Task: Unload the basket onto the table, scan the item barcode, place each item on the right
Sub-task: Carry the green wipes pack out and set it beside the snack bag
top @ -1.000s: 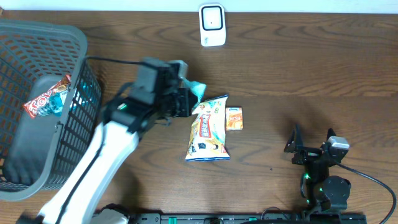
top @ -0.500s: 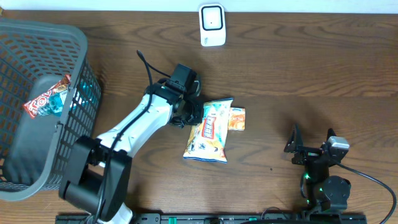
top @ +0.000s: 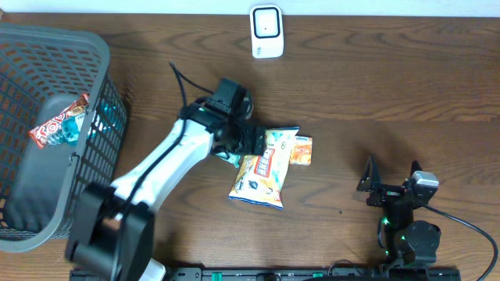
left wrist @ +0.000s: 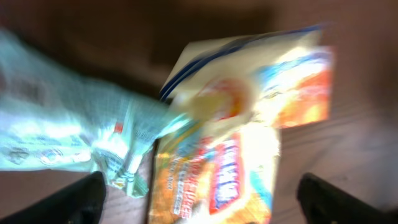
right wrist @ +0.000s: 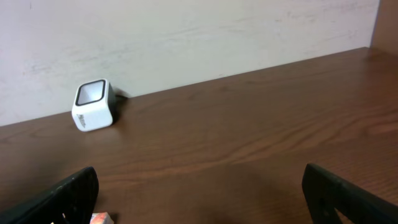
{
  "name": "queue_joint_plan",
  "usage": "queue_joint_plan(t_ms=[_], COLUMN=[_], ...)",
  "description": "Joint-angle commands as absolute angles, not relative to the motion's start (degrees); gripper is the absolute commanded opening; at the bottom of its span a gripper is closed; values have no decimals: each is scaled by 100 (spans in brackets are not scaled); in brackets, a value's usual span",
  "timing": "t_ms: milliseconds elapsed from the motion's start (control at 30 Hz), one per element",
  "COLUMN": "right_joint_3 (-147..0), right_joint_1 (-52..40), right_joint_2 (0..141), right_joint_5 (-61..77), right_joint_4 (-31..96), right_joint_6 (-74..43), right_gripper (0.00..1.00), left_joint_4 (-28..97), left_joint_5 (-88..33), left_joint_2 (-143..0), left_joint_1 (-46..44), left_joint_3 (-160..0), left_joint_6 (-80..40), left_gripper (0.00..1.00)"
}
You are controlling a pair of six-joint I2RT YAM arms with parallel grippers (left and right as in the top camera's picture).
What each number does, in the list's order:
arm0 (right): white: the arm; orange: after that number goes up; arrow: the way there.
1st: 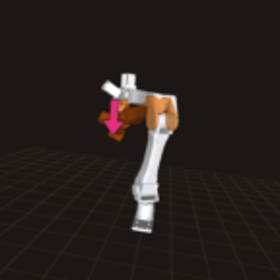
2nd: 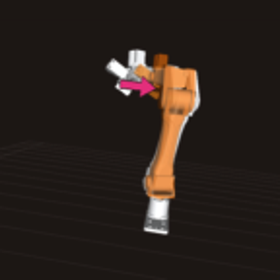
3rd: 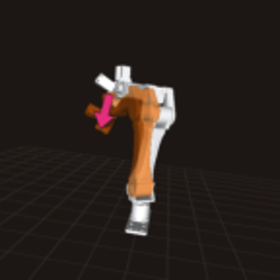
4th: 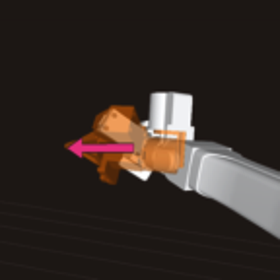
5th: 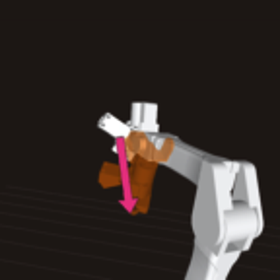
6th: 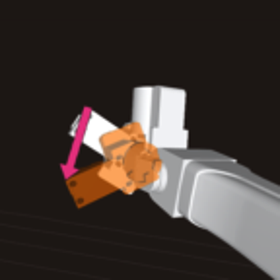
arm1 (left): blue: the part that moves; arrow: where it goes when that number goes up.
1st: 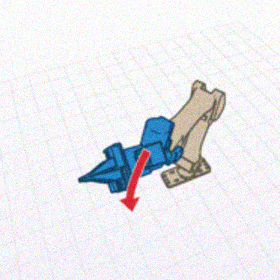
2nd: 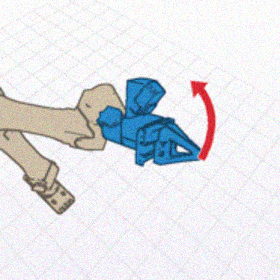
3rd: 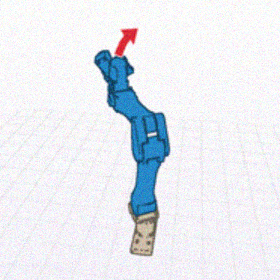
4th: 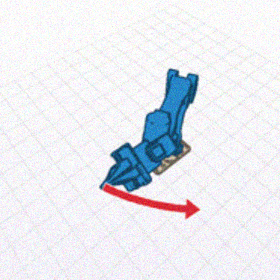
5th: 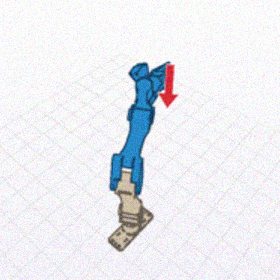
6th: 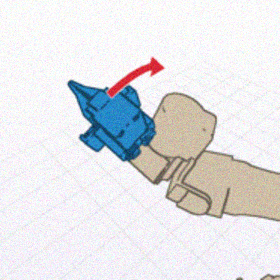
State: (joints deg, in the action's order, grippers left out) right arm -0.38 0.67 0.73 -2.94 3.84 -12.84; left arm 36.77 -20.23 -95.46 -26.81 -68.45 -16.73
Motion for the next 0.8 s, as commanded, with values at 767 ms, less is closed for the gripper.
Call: queue_joint_plan(t_ms=[767], right_joint_3=[-32], right_joint_1=[34], right_joint_2=[75], right_joint_5=[-287], right_joint_4=[403], right_joint_6=[-1323], right_gripper=[99], left_joint_4=[2587], left_joint_5=[3839], left_joint_2=[-5398], left_joint_1=[-489], left_joint_3=[-7835], left_joint_6=[-338], left_gripper=[98])
